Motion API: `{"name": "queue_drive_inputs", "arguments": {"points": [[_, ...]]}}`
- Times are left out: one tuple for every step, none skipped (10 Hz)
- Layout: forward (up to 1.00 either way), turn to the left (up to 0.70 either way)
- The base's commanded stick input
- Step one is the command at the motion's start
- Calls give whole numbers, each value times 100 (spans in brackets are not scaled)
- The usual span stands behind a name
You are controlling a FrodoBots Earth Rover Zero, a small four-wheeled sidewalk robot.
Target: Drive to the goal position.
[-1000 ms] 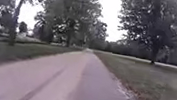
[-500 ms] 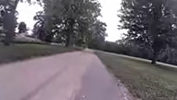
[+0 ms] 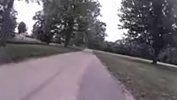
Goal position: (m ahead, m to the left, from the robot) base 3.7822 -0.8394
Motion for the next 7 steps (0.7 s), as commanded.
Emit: {"name": "queue_drive_inputs", "arguments": {"points": [[70, 4], [70, 14], [70, 14], [70, 14], [70, 14], [70, 14], [70, 12]]}}
